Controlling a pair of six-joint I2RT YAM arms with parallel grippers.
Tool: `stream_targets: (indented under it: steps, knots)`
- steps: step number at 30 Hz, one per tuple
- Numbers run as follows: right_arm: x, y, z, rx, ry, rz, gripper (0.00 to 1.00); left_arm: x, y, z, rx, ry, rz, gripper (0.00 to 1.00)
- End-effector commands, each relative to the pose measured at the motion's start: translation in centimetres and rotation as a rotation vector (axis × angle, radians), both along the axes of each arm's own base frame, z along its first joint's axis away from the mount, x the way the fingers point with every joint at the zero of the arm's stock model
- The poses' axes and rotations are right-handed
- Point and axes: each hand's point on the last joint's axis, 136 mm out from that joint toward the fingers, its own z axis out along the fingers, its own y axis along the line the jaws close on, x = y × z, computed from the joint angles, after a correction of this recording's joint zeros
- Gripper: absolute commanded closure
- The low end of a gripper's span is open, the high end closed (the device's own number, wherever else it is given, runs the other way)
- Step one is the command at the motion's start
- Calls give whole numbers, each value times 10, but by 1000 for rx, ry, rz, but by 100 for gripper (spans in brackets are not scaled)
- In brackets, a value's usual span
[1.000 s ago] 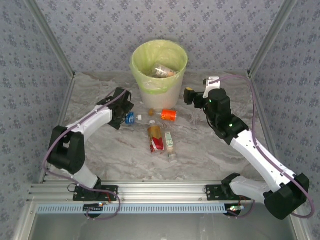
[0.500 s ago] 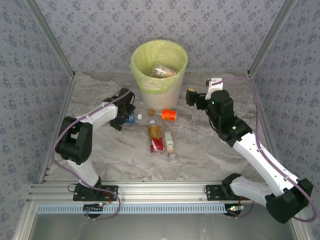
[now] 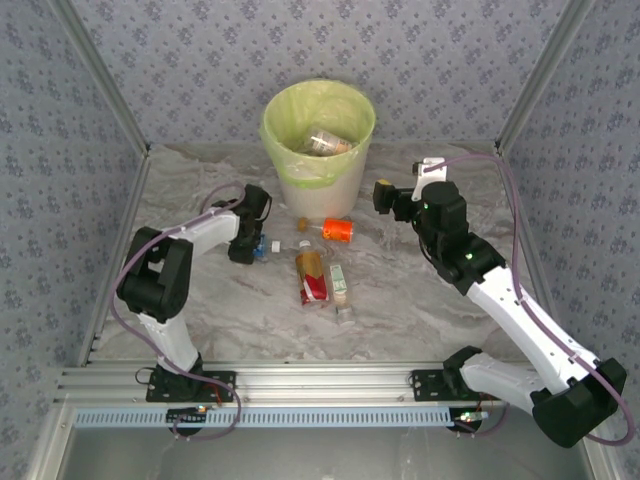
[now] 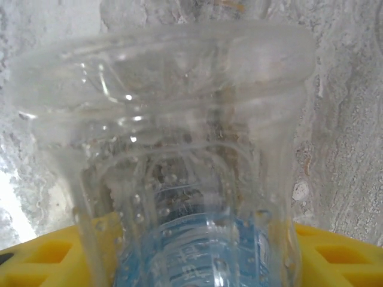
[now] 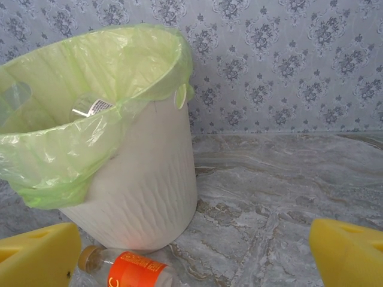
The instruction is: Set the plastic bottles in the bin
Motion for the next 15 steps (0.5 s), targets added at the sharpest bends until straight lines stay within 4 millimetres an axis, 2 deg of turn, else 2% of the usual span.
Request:
stream_targets:
  steps: [1,5,9,15]
  knots:
    - [-2,-9,5,9,-9,-38,0,-14,23,-7,108,27,-37,41]
    - [-1,-8,6,12,-7,-35,0,-11,35,3,177,-86,-101,48]
    - [-1,-8,8,16,-11,-35,0,-5,44,20,249,-225,-205,50]
    - [1,-6,9,21,-13,-35,0,-5,54,38,303,-281,-381,54]
